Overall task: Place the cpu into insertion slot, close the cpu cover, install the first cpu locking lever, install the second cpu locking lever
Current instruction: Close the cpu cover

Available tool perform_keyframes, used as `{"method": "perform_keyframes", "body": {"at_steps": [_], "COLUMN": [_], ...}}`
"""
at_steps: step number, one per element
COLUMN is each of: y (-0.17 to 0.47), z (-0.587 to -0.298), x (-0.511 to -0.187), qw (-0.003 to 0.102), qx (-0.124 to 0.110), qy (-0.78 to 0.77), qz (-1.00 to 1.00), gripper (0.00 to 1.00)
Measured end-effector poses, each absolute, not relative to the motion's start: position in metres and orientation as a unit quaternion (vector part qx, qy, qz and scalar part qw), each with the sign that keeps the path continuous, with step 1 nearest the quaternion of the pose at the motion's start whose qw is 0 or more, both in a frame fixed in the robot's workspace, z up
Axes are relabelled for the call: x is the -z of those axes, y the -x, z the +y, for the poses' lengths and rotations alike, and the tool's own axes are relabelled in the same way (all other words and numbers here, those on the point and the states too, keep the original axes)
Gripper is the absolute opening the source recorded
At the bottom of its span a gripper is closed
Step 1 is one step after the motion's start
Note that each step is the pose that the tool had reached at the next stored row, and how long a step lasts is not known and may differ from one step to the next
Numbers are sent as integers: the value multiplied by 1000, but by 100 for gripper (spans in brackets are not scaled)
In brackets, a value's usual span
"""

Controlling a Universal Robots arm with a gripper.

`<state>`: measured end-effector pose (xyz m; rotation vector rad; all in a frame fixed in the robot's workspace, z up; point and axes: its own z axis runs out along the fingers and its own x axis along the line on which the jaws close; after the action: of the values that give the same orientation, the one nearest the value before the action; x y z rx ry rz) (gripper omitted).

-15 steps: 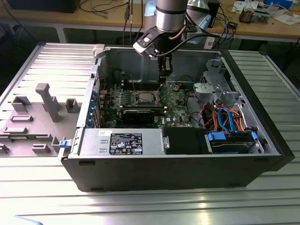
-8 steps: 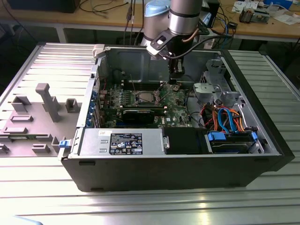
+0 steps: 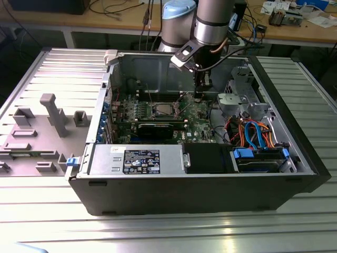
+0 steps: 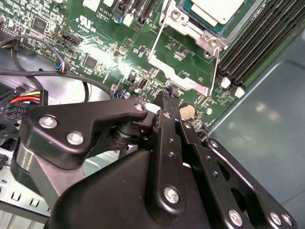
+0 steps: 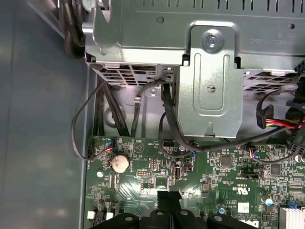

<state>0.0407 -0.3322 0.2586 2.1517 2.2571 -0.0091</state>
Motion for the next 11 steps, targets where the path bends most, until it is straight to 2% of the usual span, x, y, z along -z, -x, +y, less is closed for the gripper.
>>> {"method": "perform_keyframes", "body": {"at_steps": [11], "y": [-35], "z": [-332], "x": [-254], "qw": [11], "qx": [2], "qy": [-690], "qz": [724], "gripper": [11]}}
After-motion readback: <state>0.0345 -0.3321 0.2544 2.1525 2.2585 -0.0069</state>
